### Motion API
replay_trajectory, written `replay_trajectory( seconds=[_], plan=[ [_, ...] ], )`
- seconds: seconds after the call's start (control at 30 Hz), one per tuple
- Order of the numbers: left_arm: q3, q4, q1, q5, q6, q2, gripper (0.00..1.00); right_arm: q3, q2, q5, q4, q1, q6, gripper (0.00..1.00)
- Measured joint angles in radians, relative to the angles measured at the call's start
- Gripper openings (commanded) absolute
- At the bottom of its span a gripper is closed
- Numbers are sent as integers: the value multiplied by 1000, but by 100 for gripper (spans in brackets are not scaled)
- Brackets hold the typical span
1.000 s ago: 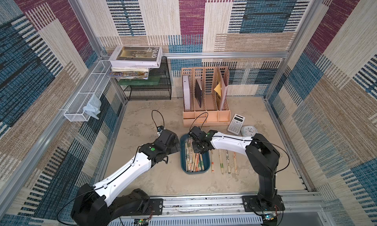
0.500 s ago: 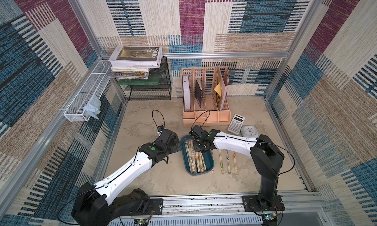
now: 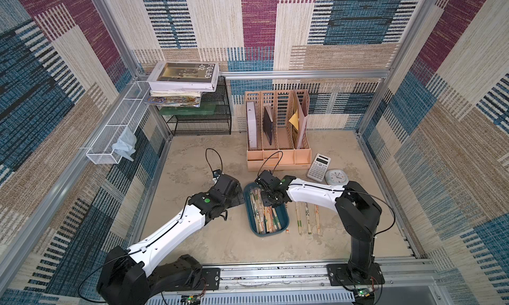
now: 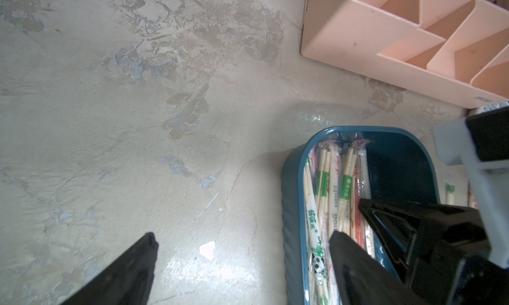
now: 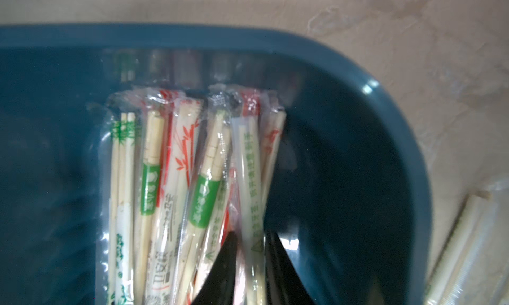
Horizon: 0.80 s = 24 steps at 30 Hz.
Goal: Take the paired disposable chopsticks out of the storage box
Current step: Pick up the paired disposable chopsticks from the storage box.
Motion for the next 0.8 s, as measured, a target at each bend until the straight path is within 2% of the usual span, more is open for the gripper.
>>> replay_trajectory(
  seconds=[0.17, 0.33, 0.8],
  plan=[
    [0, 0, 0, 0, 0, 0, 99, -8, 6, 0, 2, -6, 0, 16],
    [0, 0, 0, 0, 0, 0, 99, -8, -3, -2, 2, -4, -1, 4],
    [0, 0, 0, 21, 0, 10, 99, -6, -154, 9, -8, 10, 0, 3]
  ],
)
